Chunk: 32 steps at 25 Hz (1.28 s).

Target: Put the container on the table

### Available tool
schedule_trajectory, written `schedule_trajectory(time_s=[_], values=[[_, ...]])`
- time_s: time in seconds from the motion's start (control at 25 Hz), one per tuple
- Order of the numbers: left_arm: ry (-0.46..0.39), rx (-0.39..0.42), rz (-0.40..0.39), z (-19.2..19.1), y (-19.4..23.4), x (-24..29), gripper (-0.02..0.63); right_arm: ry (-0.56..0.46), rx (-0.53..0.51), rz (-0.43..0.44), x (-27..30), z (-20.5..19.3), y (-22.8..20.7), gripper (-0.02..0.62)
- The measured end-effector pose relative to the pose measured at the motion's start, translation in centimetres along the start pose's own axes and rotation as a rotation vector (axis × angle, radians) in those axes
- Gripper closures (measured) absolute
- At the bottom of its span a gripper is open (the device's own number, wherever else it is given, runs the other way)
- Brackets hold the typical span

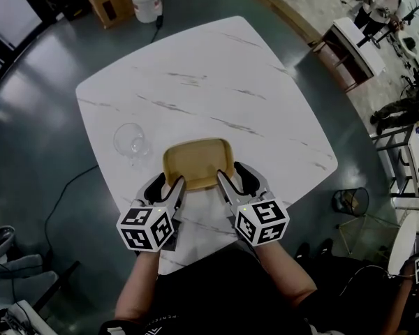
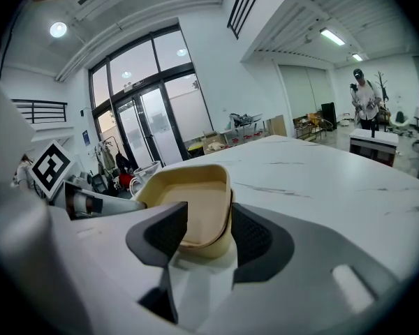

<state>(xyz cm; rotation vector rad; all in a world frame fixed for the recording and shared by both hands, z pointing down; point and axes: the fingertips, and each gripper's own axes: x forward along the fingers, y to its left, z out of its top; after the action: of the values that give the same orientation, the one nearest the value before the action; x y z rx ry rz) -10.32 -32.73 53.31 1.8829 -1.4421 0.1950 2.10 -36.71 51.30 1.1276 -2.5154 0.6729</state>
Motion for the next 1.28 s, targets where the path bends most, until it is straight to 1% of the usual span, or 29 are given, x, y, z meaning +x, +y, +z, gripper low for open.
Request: schedule_trajectory(time_s=[0.32,0.44,0.56,0.72,0.84,1.28], values=[[-0.025,0.008,0.007,-0.9,-0.1,-3.0,0.404,-0.049,-0.006,-0.050,-2.9,0.1,0.7,0.408],[-0.038,0.010,-0.005,-1.1,-0.7,-4.3,0.421,-0.060,-0.010,-0.054,-4.0,0.0,1.4,0.414],[-0.047,0.023,-0.036,-1.5,-1.7,-5.3,0.465,-0.061,-0.015,-0.056,-4.9,-0.3,2.3,0.431],[-0.057,0.037,-0.080,-2.1,-2.8,-6.7,0.559,-0.055,-0.028,-0.052,-6.0,-1.0,3.8,0.467],[-0.051,0.059,-0.094,-2.5,-3.3,-7.5,0.611,-0.064,-0.038,-0.049,-6.8,-1.1,4.8,0.494],[-0.054,0.115,-0.147,-3.4,-5.4,-9.9,0.612,-0.068,-0.048,-0.047,-9.1,-2.2,7.4,0.548]])
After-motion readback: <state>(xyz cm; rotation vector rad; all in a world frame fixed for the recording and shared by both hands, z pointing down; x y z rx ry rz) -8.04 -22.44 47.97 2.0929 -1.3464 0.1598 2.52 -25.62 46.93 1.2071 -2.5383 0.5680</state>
